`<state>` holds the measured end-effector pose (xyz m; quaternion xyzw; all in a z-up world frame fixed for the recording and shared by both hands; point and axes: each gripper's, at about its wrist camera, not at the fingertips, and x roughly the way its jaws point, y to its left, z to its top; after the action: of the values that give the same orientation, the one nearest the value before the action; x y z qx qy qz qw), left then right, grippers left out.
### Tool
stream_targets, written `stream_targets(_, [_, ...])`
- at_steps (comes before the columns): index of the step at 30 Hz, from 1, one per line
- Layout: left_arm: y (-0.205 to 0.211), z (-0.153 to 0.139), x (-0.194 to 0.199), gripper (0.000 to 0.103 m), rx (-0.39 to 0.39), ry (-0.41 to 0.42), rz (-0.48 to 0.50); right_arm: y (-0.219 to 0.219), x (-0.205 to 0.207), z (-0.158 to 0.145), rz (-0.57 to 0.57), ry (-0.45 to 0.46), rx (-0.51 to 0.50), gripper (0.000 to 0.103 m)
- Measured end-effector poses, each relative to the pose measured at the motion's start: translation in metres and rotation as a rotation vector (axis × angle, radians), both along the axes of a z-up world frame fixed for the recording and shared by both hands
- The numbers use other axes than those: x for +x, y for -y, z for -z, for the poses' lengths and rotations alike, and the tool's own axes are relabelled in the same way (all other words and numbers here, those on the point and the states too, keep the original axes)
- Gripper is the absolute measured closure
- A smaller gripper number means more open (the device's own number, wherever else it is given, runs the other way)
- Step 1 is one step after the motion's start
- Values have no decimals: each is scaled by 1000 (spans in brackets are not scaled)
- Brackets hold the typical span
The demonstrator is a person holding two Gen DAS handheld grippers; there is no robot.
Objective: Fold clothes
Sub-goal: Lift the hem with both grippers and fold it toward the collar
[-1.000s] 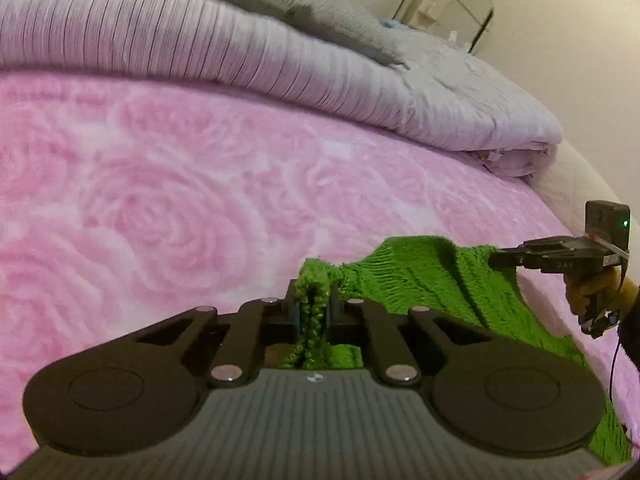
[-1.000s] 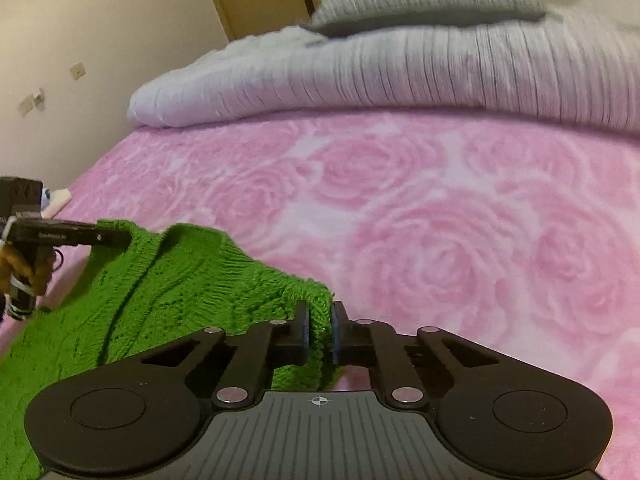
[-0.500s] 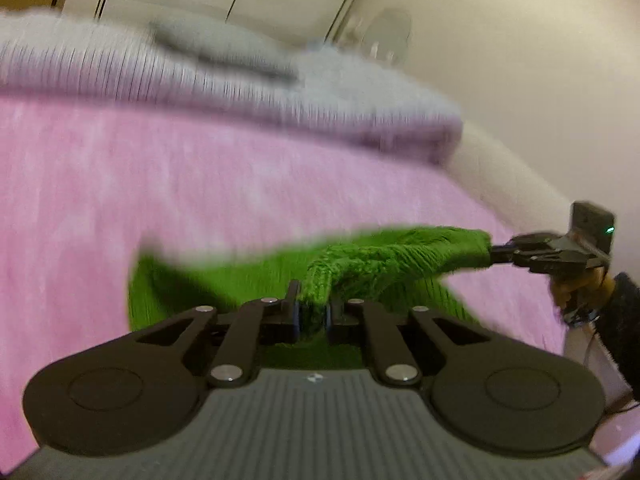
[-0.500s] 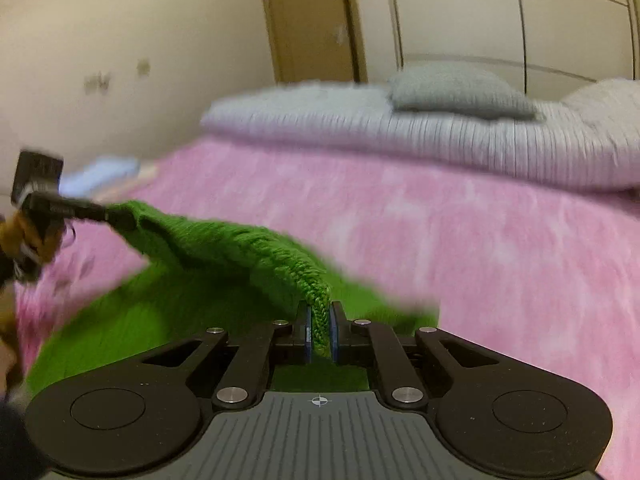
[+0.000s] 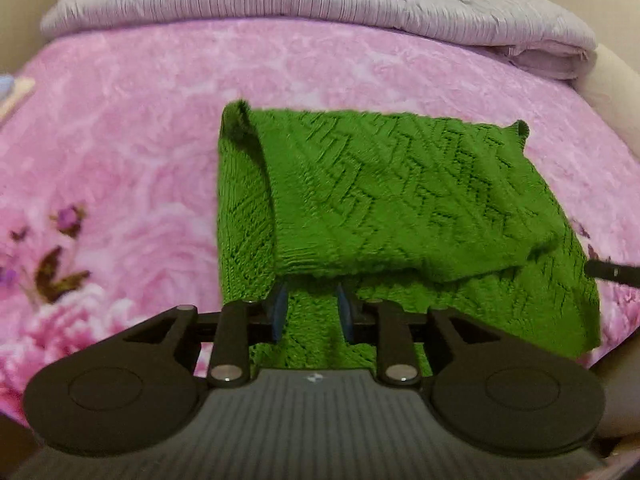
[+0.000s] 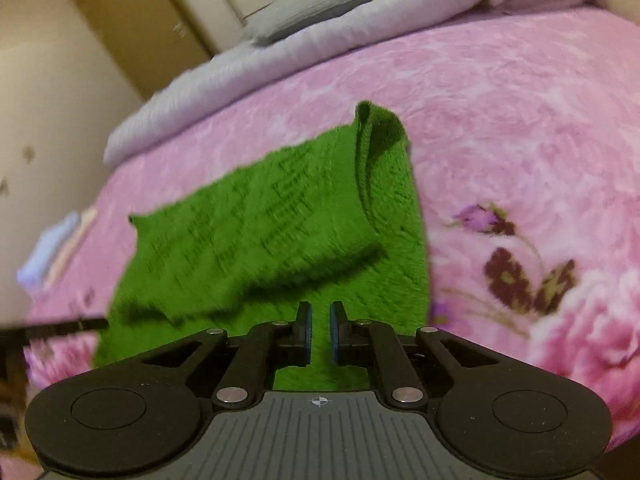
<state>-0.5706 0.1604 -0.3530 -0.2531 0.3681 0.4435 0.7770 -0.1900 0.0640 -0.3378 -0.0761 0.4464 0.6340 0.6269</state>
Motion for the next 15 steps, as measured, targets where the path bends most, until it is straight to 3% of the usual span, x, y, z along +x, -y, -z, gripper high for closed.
stream_targets(2, [8, -8, 4, 76, 30, -22, -5, -2, -3, -4, 37, -29, 11, 35])
stream_targets(3, [12, -13, 5, 76, 45, -34, -7, -2, -4, -6, 54, -36, 17, 31])
stream_targets(15, [2, -8, 19, 75, 71, -89, -3, -20, 9, 7, 115, -169, -27, 31])
